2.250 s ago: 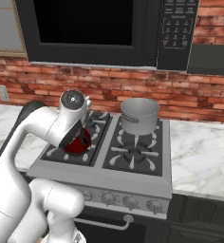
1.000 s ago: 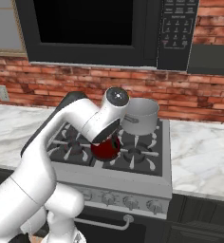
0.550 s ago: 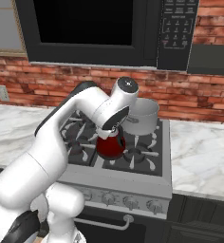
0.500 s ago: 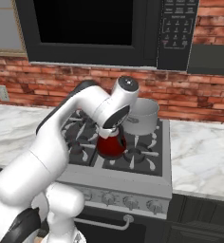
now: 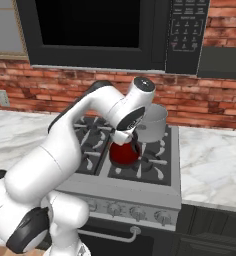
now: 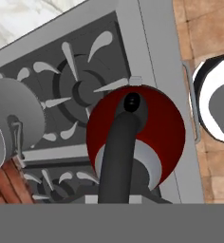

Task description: Pick the kettle from the counter and place it on a stove burner. Then turn the burner on.

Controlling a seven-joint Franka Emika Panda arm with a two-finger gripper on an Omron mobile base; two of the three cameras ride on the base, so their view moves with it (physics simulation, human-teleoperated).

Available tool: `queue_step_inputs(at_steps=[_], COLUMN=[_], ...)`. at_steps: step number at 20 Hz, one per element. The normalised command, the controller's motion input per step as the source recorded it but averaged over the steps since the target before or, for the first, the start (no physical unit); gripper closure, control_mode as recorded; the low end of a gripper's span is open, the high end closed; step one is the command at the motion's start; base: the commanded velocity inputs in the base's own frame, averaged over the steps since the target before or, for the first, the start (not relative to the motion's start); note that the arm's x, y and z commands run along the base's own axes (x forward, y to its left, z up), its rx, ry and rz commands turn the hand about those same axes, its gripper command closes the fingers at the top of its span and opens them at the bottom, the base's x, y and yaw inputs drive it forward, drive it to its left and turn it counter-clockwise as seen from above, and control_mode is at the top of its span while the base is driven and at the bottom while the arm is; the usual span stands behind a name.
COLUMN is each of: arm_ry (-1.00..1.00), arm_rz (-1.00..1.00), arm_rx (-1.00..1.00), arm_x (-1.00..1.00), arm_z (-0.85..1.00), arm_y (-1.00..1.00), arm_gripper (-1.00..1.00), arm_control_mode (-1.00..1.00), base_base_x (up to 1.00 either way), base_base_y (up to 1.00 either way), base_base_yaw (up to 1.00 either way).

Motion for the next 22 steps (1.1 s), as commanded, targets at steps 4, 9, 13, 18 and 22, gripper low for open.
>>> queue_step_inputs(at_steps=[4,9,13,18,22], arm_ry=[0.0,0.0,0.0,0.0,0.0], arm_rz=[0.06,0.01,0.0,0.0,0.0], arm_rx=[0.0,0.0,0.0,0.0,0.0], arm_x=[0.02,0.11,0.19,0.22,0.23], arm_z=[0.0,0.0,0.0,0.0,0.0], arm_y=[-0.22,-0.13,-0.12,-0.03,0.0], arm_gripper=[1.0,1.0,1.0,1.0,1.0], arm_control_mode=[-1.0,-1.0,-1.0,-1.0,-1.0], base_base_x=[0.0,0.0,0.0,0.0,0.0], base_base_y=[0.0,0.0,0.0,0.0,0.0], base_base_yaw=[0.0,0.0,0.0,0.0,0.0])
